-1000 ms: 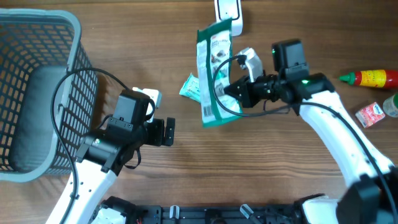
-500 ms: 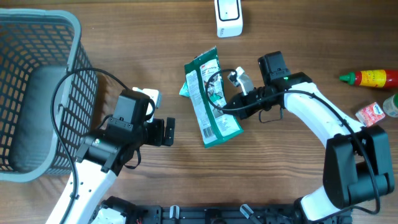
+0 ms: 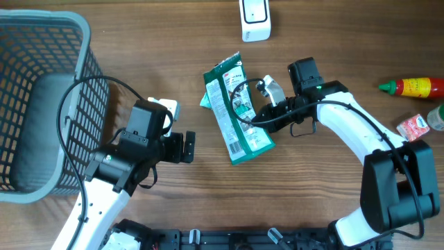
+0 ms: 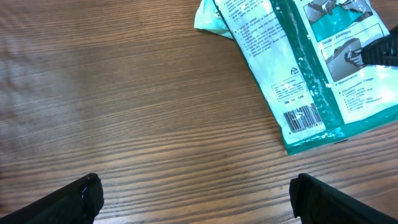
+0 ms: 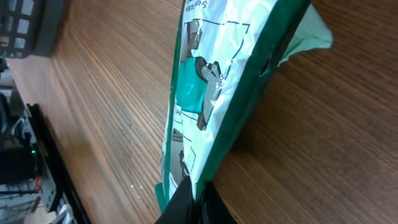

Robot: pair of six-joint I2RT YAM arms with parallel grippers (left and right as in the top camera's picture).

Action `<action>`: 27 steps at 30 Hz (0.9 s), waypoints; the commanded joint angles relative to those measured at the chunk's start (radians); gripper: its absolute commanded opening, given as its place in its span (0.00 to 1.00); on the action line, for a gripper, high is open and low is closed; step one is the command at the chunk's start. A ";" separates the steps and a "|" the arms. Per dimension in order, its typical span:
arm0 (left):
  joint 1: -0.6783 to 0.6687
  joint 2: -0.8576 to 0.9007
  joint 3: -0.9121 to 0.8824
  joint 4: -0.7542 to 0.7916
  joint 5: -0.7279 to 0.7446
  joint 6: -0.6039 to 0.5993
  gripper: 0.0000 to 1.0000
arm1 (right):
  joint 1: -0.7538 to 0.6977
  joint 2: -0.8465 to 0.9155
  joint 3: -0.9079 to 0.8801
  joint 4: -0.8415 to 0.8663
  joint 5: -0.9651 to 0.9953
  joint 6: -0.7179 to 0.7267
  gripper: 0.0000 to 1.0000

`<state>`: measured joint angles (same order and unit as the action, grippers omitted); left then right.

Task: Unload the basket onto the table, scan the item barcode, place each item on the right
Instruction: 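Move the left gripper toward the held gloves package to grasp it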

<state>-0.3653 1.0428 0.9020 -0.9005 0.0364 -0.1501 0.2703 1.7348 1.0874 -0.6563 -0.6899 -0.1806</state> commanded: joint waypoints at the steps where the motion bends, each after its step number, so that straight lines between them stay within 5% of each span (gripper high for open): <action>1: 0.004 0.000 -0.003 -0.006 0.015 0.016 1.00 | 0.001 0.009 -0.002 0.031 0.020 0.028 0.04; 15: 0.004 0.000 -0.003 -0.006 0.013 0.018 1.00 | 0.001 0.009 -0.002 0.090 0.012 0.114 0.04; 27: 0.004 0.003 -0.003 0.270 0.059 0.008 1.00 | 0.001 0.009 -0.001 0.097 0.002 0.210 0.04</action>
<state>-0.3653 1.0428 0.9001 -0.7063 0.0631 -0.1505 0.2703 1.7348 1.0874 -0.5632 -0.6792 -0.0097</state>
